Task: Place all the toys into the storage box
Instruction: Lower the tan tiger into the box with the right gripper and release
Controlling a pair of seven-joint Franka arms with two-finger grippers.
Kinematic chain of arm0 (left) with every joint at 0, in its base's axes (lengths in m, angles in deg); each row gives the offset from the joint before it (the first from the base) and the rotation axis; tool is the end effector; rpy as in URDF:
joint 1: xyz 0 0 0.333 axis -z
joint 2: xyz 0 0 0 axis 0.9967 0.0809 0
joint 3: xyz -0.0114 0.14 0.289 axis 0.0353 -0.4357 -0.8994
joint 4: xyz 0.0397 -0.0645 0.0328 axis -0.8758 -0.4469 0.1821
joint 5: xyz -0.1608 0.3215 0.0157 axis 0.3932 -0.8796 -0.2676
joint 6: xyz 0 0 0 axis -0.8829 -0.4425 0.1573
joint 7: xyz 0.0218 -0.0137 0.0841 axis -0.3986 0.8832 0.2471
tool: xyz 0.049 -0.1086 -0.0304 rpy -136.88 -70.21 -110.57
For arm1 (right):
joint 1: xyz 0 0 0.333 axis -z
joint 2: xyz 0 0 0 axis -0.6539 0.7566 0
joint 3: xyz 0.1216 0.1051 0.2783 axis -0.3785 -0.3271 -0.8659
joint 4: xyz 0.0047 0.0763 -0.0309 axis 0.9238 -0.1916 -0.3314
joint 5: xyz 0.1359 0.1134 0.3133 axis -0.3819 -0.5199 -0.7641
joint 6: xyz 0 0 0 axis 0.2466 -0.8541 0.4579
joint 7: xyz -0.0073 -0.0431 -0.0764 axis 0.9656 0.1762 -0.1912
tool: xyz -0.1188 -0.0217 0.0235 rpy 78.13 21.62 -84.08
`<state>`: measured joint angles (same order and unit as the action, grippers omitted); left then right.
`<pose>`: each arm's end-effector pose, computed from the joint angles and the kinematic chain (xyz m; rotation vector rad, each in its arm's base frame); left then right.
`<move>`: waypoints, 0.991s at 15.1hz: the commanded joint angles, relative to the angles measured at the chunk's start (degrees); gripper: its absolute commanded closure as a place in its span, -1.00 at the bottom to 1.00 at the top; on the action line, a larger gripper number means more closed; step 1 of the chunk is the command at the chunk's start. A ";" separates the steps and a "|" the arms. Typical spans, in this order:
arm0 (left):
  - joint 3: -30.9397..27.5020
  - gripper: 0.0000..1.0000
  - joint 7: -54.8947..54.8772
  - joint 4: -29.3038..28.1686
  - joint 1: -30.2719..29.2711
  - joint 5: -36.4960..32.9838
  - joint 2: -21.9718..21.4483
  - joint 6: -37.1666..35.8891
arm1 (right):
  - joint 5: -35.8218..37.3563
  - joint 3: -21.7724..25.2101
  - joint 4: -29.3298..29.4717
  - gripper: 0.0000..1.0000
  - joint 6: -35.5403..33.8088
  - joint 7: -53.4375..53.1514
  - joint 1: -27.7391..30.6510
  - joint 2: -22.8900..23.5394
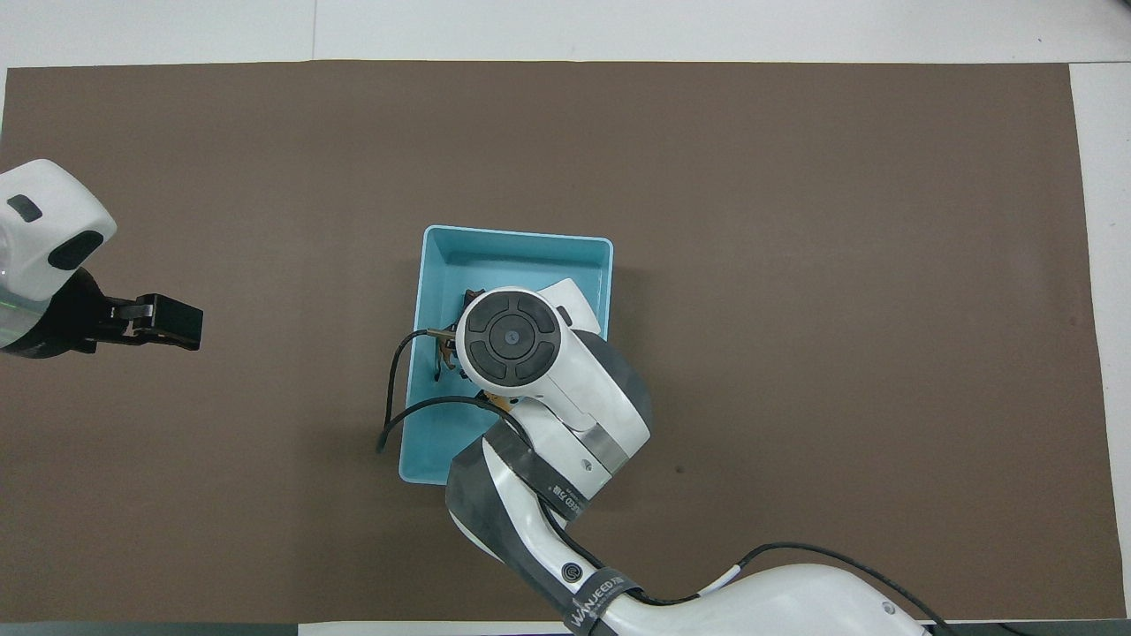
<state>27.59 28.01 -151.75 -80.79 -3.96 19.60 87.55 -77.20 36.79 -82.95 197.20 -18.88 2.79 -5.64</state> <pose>0.4732 -0.0587 0.5809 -3.0764 0.0736 0.1600 0.4826 0.4389 0.3761 -2.9978 0.4579 -0.0381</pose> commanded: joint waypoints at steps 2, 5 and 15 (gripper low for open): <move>0.80 -1.00 -2.30 4.25 -2.63 0.79 4.02 -2.37 | 0.10 0.31 3.08 -1.00 -2.72 -5.40 1.22 -1.43; 2.47 -1.00 -2.30 10.51 -3.95 1.40 8.43 -4.93 | 0.01 0.48 4.15 -1.00 -6.42 -4.87 4.72 -5.37; 4.59 -1.00 -2.21 4.45 -5.02 2.11 4.66 -3.45 | 2.65 0.66 3.36 -1.00 -18.20 44.36 32.31 -19.09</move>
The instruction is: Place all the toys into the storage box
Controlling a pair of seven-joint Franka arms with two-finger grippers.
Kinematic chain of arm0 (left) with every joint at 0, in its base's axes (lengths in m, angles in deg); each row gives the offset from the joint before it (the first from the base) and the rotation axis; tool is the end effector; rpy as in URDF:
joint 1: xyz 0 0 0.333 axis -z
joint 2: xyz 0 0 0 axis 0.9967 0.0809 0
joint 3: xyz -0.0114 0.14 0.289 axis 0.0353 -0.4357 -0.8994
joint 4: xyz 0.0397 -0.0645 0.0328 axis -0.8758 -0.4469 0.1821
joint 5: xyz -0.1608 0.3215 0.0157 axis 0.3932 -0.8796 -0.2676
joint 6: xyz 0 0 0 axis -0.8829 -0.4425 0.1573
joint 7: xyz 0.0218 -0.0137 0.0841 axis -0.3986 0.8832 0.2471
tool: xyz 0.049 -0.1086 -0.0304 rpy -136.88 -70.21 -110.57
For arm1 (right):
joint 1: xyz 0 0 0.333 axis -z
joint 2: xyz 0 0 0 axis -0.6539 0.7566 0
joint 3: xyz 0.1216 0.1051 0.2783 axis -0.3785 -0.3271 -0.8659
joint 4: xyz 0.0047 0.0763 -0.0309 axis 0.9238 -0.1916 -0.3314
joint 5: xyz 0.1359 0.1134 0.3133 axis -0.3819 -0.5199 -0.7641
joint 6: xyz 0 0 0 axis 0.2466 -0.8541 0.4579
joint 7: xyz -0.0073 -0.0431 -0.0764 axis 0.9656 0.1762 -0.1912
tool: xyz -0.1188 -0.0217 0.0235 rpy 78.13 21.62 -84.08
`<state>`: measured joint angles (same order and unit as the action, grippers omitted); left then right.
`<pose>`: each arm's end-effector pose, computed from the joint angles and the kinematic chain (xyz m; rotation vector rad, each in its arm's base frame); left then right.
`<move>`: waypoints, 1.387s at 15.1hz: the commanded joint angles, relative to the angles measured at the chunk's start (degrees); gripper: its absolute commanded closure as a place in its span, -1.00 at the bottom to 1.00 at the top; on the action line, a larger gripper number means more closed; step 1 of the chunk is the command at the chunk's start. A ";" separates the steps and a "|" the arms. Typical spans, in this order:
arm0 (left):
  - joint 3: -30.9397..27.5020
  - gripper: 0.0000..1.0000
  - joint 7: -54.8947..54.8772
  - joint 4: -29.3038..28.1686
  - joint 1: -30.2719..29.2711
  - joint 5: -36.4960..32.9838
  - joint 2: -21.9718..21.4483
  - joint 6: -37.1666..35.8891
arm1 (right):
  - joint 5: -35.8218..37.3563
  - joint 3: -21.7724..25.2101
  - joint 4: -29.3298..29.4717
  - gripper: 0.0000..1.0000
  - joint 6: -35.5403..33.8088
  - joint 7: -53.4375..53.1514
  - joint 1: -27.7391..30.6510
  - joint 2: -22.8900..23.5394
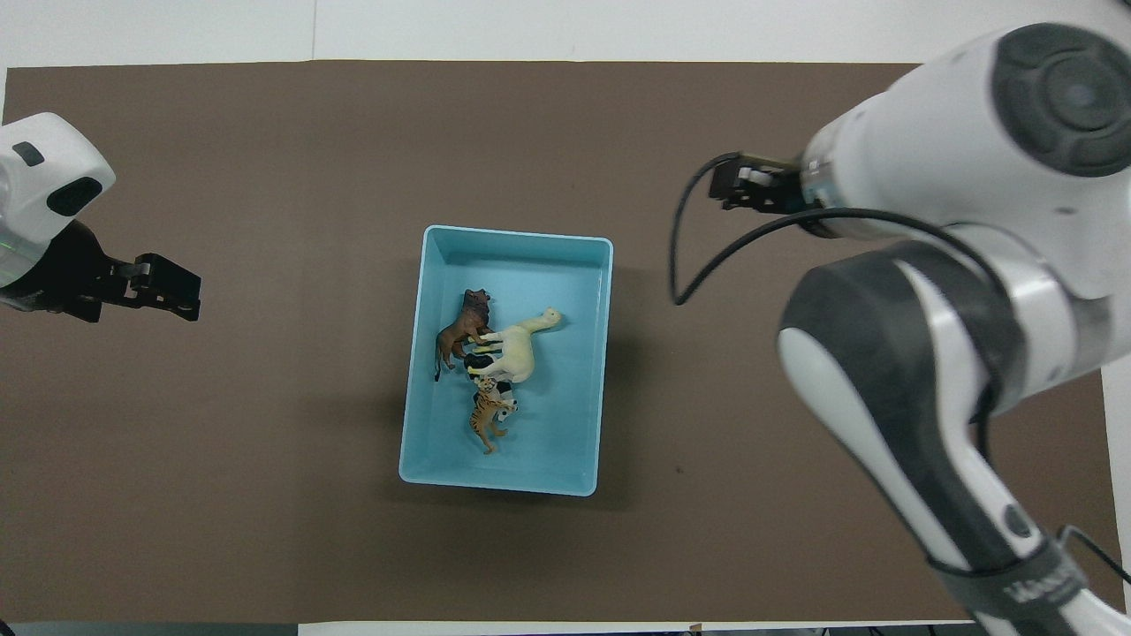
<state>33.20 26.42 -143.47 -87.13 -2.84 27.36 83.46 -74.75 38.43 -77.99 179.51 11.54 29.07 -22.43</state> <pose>0.5086 -0.0569 0.5706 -3.0944 0.0961 0.2626 0.5714 0.1471 0.5668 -3.0622 0.3631 -0.2537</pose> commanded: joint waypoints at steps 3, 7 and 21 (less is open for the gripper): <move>-2.96 -1.00 -0.27 -3.93 2.82 1.08 -3.02 5.46 | 0.11 -0.89 -1.43 -1.00 -3.84 18.84 11.93 -4.16; -2.61 -1.00 -0.71 -3.84 2.74 1.08 -2.92 5.58 | -2.86 -0.63 -0.90 -1.00 -13.41 21.48 16.86 -7.14; -2.26 -1.00 -0.80 -3.23 2.82 1.08 -3.01 7.50 | 2.04 2.62 2.36 -1.00 -18.90 27.11 19.33 -8.03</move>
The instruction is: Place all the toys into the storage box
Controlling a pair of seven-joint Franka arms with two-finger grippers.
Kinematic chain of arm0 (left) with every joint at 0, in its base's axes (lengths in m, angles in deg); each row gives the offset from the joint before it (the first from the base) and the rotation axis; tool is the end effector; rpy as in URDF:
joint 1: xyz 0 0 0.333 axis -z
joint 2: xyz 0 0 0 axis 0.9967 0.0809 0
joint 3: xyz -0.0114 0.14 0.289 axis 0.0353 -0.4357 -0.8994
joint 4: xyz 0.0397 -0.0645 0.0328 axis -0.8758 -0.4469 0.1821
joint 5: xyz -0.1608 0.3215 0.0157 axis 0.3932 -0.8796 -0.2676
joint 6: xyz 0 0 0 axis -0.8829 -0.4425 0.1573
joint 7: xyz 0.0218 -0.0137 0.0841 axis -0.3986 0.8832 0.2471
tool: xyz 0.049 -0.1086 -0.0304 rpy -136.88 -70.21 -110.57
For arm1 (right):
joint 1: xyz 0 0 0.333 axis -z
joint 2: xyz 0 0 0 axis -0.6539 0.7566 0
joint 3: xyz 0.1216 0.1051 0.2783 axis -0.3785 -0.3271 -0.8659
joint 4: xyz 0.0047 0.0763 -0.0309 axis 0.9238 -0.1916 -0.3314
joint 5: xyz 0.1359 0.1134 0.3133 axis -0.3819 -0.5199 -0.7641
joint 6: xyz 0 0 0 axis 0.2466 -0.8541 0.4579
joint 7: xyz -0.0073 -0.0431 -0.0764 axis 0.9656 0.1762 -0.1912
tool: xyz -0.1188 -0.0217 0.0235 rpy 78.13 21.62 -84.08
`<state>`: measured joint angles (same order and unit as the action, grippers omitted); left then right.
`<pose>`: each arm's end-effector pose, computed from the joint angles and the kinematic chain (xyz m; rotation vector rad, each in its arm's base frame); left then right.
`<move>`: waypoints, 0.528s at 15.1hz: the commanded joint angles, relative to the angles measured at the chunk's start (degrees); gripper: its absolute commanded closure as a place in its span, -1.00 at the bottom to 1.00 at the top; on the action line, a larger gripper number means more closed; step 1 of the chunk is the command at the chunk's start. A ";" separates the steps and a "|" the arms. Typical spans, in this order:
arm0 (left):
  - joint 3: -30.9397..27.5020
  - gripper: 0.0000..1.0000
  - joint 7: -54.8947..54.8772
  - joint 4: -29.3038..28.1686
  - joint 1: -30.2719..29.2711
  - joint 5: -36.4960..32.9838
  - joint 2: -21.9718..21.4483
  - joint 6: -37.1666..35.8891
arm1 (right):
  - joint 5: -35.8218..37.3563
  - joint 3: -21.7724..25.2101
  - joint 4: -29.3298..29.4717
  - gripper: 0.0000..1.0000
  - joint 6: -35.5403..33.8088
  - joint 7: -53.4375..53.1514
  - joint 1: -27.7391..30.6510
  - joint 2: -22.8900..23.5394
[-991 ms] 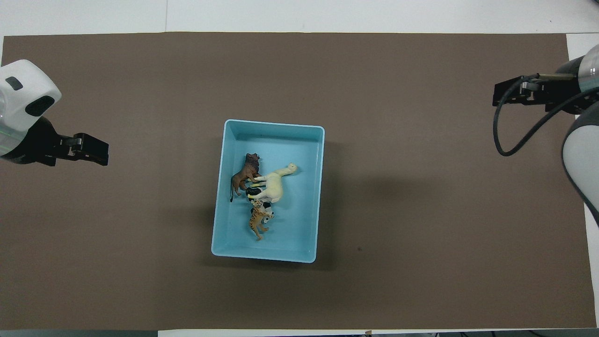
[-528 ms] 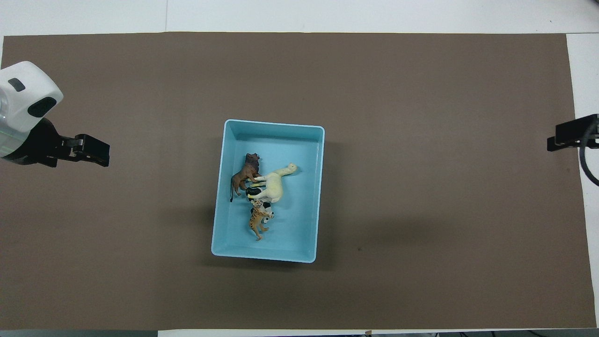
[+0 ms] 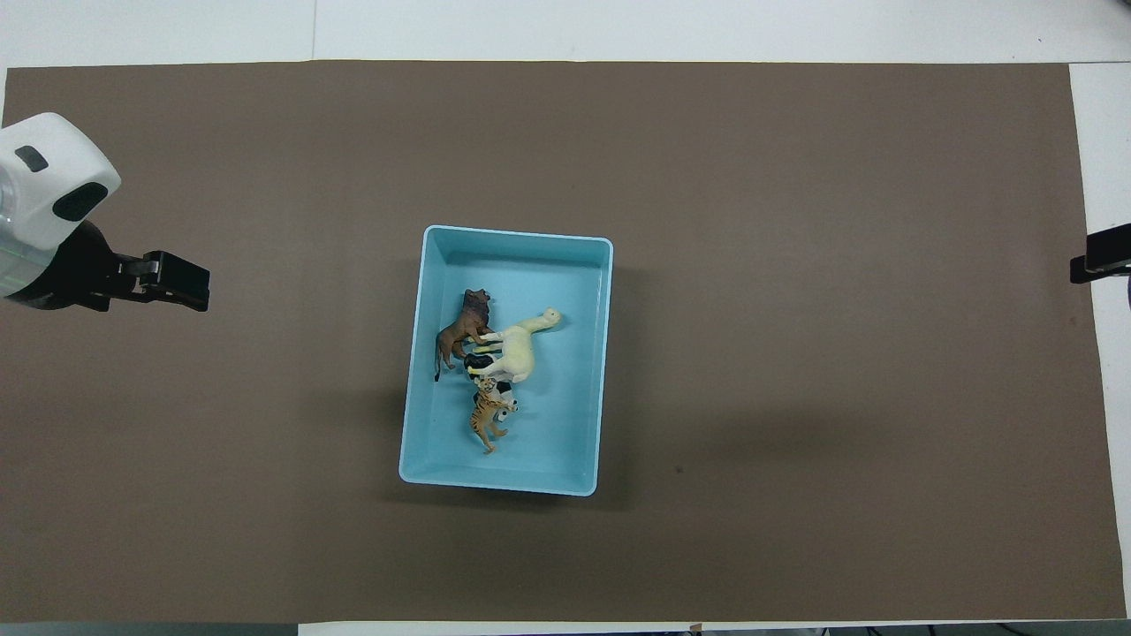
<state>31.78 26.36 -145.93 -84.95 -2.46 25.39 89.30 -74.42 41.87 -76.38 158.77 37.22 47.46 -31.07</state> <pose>0.5095 -0.0661 0.5770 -3.1118 0.1200 0.1193 0.5055 -0.0659 0.6273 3.1005 -0.2712 -0.0221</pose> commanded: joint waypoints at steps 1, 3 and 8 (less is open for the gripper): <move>-0.75 -1.00 -0.74 -0.85 0.73 0.70 -1.13 2.18 | 1.63 -0.82 0.57 -1.00 2.11 1.52 1.03 0.61; -0.57 -1.00 -0.74 -0.33 0.82 0.79 -1.05 2.28 | 0.49 -1.00 0.57 -1.00 1.68 1.34 1.03 0.52; -0.84 -1.00 -0.74 0.03 0.56 3.95 -1.13 2.19 | -2.24 -1.00 0.57 -1.00 1.41 1.17 1.21 0.52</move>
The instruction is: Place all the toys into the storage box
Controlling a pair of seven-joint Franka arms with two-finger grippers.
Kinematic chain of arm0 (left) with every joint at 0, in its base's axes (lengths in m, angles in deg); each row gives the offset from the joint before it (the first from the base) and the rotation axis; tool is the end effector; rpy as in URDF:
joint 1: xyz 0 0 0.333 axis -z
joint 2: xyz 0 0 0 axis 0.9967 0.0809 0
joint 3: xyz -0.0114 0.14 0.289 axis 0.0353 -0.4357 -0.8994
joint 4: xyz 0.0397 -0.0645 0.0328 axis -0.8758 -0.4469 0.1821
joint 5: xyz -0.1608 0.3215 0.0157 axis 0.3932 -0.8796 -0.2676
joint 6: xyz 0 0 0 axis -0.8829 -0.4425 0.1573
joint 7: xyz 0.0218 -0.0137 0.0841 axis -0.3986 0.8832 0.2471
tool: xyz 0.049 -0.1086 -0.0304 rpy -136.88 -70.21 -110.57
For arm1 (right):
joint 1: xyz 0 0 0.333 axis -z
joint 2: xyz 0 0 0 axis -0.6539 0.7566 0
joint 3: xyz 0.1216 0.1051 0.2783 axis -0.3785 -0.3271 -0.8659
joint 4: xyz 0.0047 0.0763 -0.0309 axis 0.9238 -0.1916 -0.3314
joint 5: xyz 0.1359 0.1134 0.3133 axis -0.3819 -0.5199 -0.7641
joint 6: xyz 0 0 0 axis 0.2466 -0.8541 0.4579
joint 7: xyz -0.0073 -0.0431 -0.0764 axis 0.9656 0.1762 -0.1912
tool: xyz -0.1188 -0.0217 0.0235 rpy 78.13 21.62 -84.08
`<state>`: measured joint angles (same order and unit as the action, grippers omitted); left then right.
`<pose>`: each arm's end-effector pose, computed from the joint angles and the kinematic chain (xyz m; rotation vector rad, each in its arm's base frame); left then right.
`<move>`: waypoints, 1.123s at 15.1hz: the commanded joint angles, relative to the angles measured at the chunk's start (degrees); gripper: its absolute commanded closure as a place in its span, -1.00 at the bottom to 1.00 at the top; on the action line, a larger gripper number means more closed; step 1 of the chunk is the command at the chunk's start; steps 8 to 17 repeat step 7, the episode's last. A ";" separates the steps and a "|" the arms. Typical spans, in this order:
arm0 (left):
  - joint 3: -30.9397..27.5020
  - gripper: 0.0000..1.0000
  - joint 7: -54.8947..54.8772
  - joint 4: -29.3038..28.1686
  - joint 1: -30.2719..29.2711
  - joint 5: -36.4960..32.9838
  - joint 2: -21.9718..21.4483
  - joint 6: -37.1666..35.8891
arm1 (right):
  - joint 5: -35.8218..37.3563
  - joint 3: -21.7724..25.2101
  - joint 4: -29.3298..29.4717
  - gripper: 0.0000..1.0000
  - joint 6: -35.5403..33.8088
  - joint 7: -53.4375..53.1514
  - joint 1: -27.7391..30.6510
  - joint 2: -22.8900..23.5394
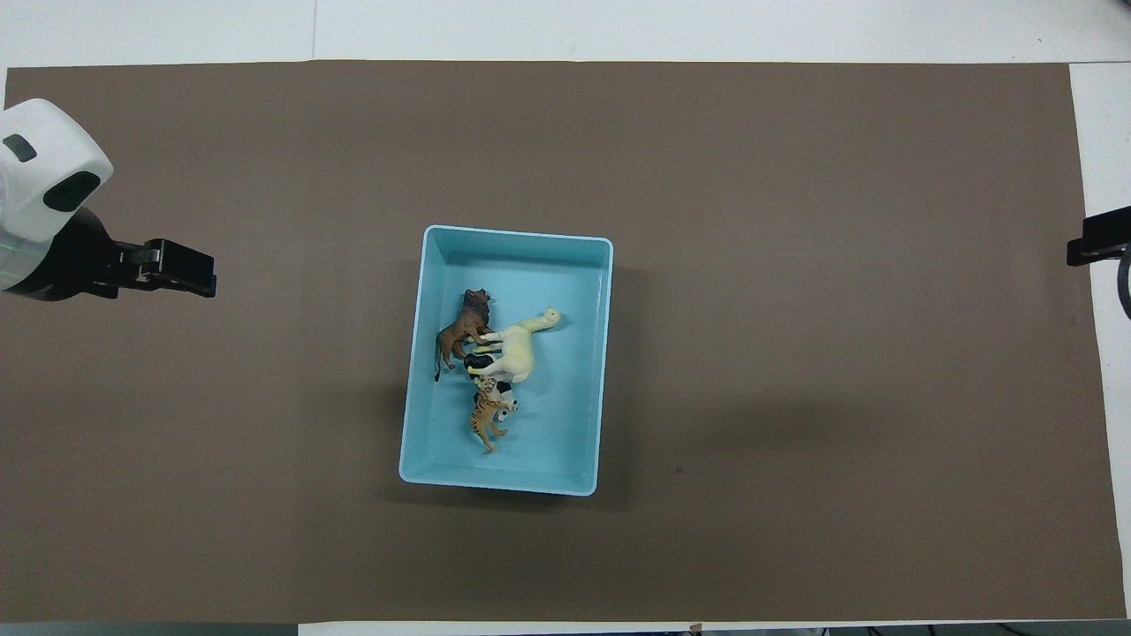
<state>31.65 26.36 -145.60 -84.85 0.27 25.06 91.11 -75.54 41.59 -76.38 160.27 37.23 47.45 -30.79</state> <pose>0.5117 -0.0721 0.5851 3.1133 -0.1152 -0.0593 0.5108 -0.0614 0.6270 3.1200 -0.2631 0.0123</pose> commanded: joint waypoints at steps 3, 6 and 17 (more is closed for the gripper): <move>-0.62 -1.00 -0.65 -0.21 0.55 1.31 -0.90 0.20 | -1.12 -0.54 0.57 -1.00 -0.17 1.16 1.03 0.16; -0.62 -1.00 -0.74 -0.48 0.63 1.22 -1.25 0.47 | -1.03 -0.63 0.57 -1.00 -0.26 1.07 0.94 0.07; -0.62 -1.00 -0.74 -0.48 0.63 1.22 -1.16 0.55 | -1.11 -0.63 0.48 -1.00 -0.26 1.07 0.68 0.07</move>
